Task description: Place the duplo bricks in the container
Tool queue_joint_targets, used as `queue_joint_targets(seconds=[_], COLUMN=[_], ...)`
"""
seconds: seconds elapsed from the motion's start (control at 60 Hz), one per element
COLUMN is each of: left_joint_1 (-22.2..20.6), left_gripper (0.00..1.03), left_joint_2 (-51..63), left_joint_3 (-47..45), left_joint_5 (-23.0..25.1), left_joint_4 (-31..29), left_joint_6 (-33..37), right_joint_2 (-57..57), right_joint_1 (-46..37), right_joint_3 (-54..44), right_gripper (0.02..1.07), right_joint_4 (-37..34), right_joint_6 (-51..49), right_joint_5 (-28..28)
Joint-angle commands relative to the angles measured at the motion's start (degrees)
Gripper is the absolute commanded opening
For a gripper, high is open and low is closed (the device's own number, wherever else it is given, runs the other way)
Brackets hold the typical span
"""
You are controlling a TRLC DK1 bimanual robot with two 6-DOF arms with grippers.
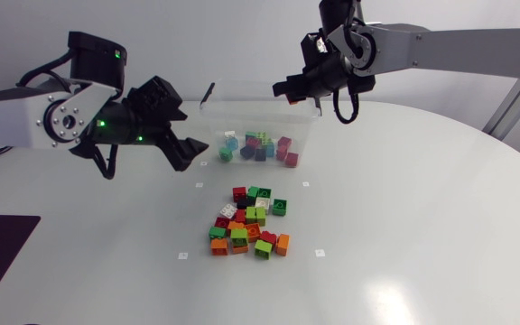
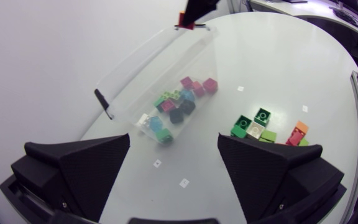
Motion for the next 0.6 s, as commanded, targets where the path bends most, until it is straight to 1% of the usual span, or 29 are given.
queue_joint_targets(seconds=[0.0, 0.083, 0.25, 0.283, 0.317, 0.35, 0.367, 0.383, 0.4, 0.433, 0.467, 0.583], left_joint_1=[-1.02, -2.52, -4.36, -4.54, -4.71, -4.71, -4.71, -4.63, -4.54, -4.36, -4.27, -4.01], left_gripper=[0.99, 0.99, 0.97, 0.97, 0.96, 0.96, 0.96, 0.96, 0.96, 0.96, 0.96, 0.96], left_joint_2=[-3.18, -4.85, -5.91, -5.56, -4.59, -4.06, -3.89, -3.10, -2.83, -1.78, -1.16, 1.91], left_joint_3=[-3.76, -7.28, -11.59, -12.38, -13.34, -13.70, -13.78, -14.13, -14.22, -14.31, -14.22, -14.05], left_joint_5=[2.02, 3.25, 3.34, 3.43, 3.34, 3.34, 3.43, 3.34, 3.43, 3.43, 3.43, 3.43], left_joint_4=[-1.74, -4.02, -7.63, -7.98, -8.06, -8.15, -8.06, -8.06, -8.06, -8.06, -7.89, -7.80], left_joint_6=[3.66, 7.27, 13.33, 14.65, 16.23, 17.02, 17.29, 18.34, 18.69, 19.84, 20.27, 22.38], right_joint_2=[2.62, 4.56, 9.92, 10.80, 11.50, 11.41, 11.15, 10.97, 10.53, 9.57, 8.60, 2.71], right_joint_1=[-0.47, -0.56, -1.26, -1.35, -1.44, -1.53, -1.53, -1.61, -1.61, -1.61, -1.61, -1.61], right_joint_3=[2.83, 4.94, 11.18, 12.32, 13.38, 13.38, 13.20, 13.11, 12.76, 12.06, 11.36, 6.26], right_gripper=[0.27, 0.28, 0.31, 0.39, 0.57, 0.65, 0.76, 0.80, 0.88, 0.96, 0.98, 0.99], right_joint_4=[0.85, 0.85, -0.20, -0.81, -1.69, -1.69, -1.78, -1.87, -2.05, -2.13, -2.13, -1.78], right_joint_6=[0.83, 1.01, 1.09, 1.18, 1.36, 1.44, 1.53, 1.53, 1.53, 1.53, 1.53, 1.44], right_joint_5=[0.29, 0.81, 1.69, 1.69, 1.78, 1.78, 1.78, 1.78, 1.78, 1.78, 1.78, 1.52])
